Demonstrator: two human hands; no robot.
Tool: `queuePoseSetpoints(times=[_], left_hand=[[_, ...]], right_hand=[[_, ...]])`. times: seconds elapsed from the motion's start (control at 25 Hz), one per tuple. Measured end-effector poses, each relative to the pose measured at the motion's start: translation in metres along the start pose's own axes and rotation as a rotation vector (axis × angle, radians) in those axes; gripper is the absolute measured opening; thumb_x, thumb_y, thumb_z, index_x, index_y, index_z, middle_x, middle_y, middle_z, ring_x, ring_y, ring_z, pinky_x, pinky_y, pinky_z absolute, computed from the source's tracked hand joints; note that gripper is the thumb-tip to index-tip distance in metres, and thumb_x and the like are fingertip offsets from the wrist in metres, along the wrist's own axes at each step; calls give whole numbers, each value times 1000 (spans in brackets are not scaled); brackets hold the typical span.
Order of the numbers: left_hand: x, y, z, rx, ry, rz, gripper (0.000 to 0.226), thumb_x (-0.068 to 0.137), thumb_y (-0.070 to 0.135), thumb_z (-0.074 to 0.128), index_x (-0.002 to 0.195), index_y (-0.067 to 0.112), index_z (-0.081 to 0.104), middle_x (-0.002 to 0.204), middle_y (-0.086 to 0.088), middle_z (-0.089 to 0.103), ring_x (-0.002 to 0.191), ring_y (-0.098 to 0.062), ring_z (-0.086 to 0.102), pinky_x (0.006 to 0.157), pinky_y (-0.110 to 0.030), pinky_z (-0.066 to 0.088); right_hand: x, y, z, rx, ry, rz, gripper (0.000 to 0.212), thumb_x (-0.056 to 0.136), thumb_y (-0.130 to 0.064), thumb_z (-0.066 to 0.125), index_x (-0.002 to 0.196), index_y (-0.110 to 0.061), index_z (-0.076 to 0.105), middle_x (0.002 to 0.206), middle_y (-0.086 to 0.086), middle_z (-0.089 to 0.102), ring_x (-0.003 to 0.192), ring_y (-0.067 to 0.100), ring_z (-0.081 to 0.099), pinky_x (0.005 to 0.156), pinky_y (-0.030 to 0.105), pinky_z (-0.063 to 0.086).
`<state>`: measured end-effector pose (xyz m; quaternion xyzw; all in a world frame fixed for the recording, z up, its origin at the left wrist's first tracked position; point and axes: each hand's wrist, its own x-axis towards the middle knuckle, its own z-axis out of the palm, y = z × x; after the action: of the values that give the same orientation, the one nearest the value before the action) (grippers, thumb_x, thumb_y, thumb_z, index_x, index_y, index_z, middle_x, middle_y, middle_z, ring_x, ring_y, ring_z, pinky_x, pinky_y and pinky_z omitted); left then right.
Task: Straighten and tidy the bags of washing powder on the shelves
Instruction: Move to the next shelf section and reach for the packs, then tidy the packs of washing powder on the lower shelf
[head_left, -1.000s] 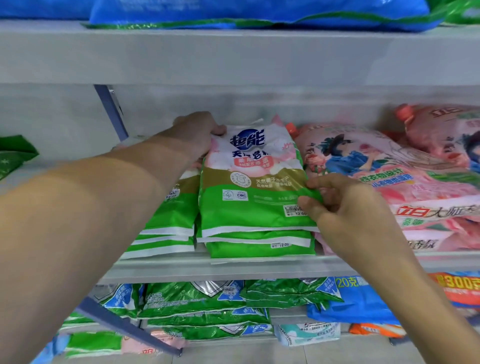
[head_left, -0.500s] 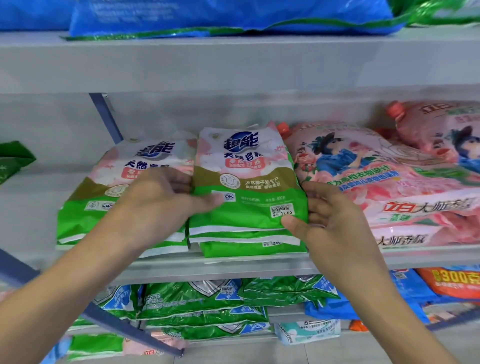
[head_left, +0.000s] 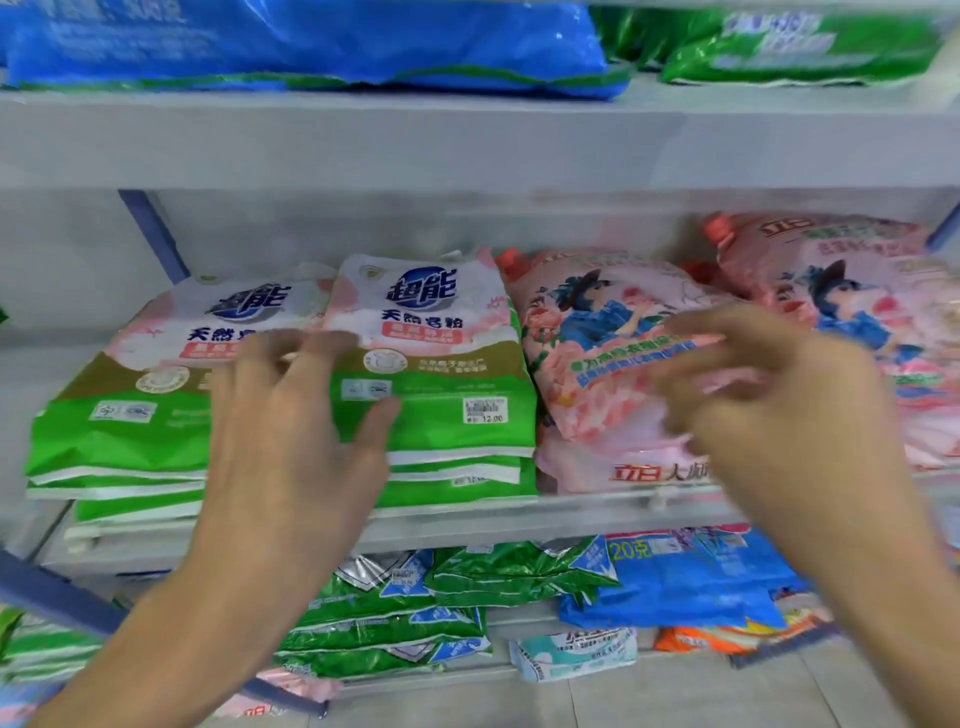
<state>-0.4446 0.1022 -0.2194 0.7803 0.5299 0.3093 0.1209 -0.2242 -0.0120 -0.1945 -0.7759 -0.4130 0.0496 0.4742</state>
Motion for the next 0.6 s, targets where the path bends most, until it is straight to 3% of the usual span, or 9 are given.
queuePoseSetpoints(times=[0.08, 0.16, 0.2, 0.28, 0.4, 0.52, 0.56, 0.6], left_hand=[[-4, 39, 11, -197, -98, 119, 58, 89, 54, 66, 139, 27, 57, 137, 5, 60, 128, -14, 52, 113, -38, 41], [-3, 75, 33, -228, -290, 193, 77, 82, 69, 64, 147, 31, 49, 140, 8, 61, 126, -12, 57, 109, -28, 43], [-1, 90, 46, -157, -355, 231, 85, 79, 74, 64, 150, 32, 45, 140, 5, 62, 125, -16, 58, 104, -26, 44], [7, 113, 65, -10, -407, 264, 89, 77, 74, 66, 151, 32, 40, 133, -5, 66, 121, -26, 59, 94, -29, 45], [17, 122, 81, 17, -466, 272, 81, 86, 58, 69, 156, 36, 35, 141, -8, 61, 124, -29, 54, 89, -29, 40], [29, 120, 84, -102, -538, 268, 74, 89, 43, 71, 153, 47, 36, 120, 2, 70, 99, -16, 66, 74, -19, 42], [35, 118, 83, -160, -572, 257, 73, 87, 41, 72, 150, 51, 37, 120, 10, 68, 98, -7, 66, 76, -12, 44], [40, 116, 83, -233, -617, 254, 74, 84, 39, 73, 148, 53, 39, 130, 17, 63, 109, 1, 62, 88, -8, 45]], right_hand=[[35, 25, -37, -188, 159, 32, 24, 79, -43, 65, 100, -33, 71, 88, -11, 75, 86, 20, 71, 84, 43, 57], [62, 51, -60, -434, 11, 202, 52, 86, -61, 64, 118, -21, 69, 118, 10, 72, 112, 34, 64, 95, 42, 49], [73, 64, -67, -498, -76, 297, 64, 86, -68, 60, 124, -16, 66, 128, 16, 67, 118, 37, 60, 93, 40, 45], [83, 72, -76, -488, -195, 367, 68, 86, -71, 58, 119, -12, 67, 124, 18, 65, 109, 35, 58, 83, 35, 38], [84, 74, -82, -537, -313, 299, 51, 95, -56, 55, 117, -11, 66, 125, 18, 62, 107, 34, 54, 85, 37, 41], [72, 74, -79, -688, -447, 187, 32, 106, -21, 40, 122, -3, 61, 132, 23, 59, 116, 39, 56, 94, 38, 47], [67, 74, -77, -644, -448, 208, 30, 106, -19, 39, 117, -2, 61, 130, 24, 60, 112, 39, 57, 89, 37, 46], [64, 75, -77, -578, -431, 228, 27, 106, -19, 39, 111, -3, 61, 124, 24, 60, 108, 38, 56, 82, 35, 42]])
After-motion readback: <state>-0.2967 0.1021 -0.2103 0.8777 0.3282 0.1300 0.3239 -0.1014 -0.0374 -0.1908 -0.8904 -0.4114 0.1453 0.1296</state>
